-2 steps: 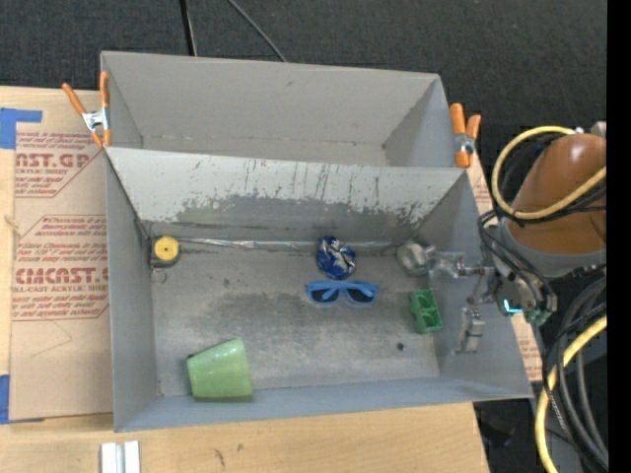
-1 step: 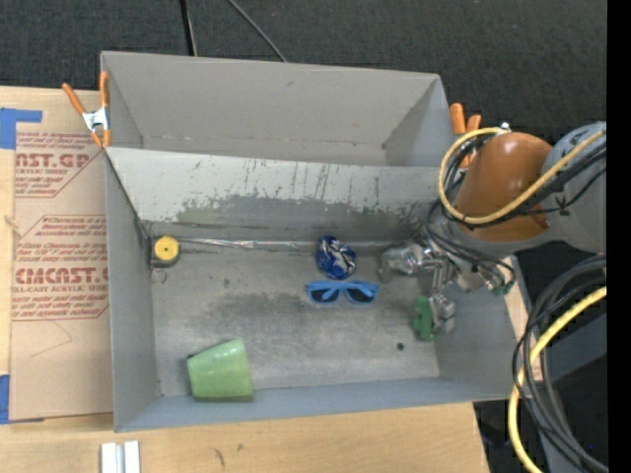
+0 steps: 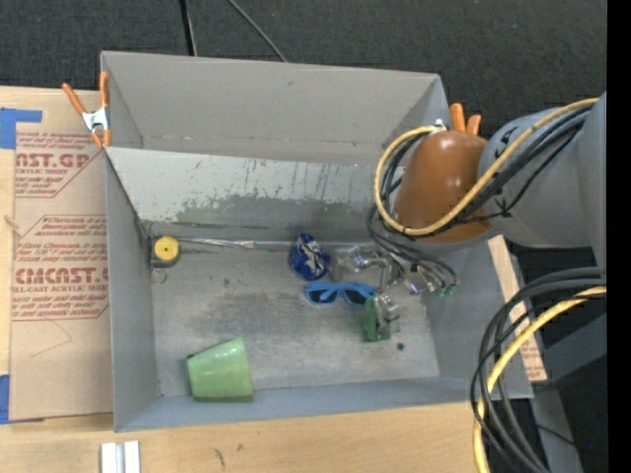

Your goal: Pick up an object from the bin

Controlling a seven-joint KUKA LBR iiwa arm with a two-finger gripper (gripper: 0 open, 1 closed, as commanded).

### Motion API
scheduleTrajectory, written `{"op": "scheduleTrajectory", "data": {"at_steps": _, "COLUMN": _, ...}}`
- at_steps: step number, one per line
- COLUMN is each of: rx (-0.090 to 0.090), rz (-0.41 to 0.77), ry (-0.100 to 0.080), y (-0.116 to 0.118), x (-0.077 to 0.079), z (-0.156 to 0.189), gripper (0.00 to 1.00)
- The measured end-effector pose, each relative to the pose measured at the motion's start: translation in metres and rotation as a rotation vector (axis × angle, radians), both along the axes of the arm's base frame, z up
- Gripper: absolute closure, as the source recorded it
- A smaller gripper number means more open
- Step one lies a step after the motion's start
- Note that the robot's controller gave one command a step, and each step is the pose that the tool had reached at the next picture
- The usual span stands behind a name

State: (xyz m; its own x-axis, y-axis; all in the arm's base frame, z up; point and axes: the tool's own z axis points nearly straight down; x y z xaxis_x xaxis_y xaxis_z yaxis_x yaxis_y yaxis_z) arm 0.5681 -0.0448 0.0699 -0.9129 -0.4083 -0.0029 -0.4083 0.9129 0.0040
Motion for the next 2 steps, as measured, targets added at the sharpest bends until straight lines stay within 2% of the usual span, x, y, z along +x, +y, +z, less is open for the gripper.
{"op": "scheduleTrajectory", "data": {"at_steps": 1, "rx": -0.004, "rz": -0.006, "ry": 0.001, "y": -0.006, "x": 0.000, "z": 0.001, "gripper": 1.00}}
{"op": "scheduleTrajectory", "data": {"at_steps": 2, "rx": -0.004, "rz": 0.302, "ry": -0.010, "y": 0.058, "x": 0.010, "z": 0.165, "gripper": 1.00}}
